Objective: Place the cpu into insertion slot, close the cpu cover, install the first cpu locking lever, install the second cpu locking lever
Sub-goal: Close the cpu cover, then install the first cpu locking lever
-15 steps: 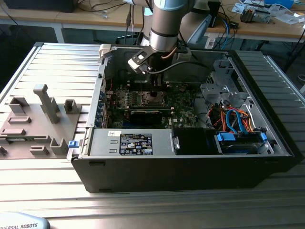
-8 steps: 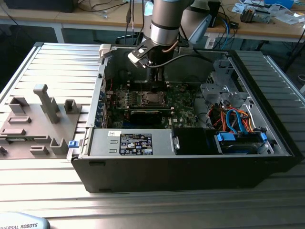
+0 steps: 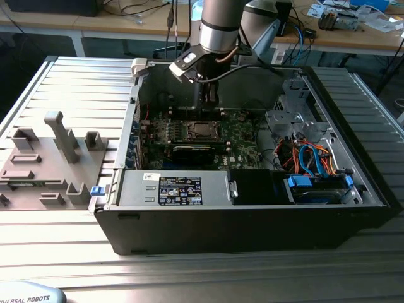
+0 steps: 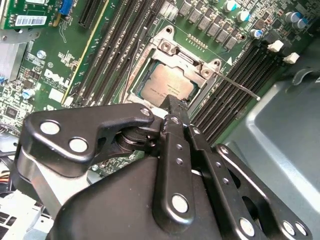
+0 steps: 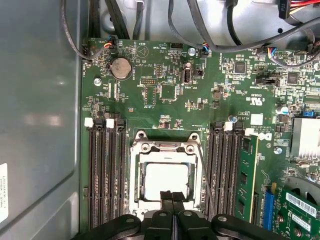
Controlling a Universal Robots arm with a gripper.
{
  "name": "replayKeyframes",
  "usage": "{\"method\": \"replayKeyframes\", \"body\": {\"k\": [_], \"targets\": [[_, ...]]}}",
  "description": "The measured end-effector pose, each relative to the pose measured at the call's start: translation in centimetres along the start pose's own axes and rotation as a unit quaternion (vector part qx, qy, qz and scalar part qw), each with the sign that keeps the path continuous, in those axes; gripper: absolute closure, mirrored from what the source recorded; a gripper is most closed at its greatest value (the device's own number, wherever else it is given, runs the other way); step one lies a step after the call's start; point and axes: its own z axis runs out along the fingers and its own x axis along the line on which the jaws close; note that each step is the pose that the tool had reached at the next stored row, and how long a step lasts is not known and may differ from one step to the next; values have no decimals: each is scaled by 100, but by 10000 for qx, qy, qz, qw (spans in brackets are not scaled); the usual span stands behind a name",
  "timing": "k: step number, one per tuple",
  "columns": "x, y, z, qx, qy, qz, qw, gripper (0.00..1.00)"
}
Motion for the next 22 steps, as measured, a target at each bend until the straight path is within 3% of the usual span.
{"method": "replayKeyframes", "body": {"k": [6, 22], "targets": [[-4, -5, -76, 0, 0, 0, 10000, 89], [-4, -5, -80, -1, -1, -26, 10000, 89]]}}
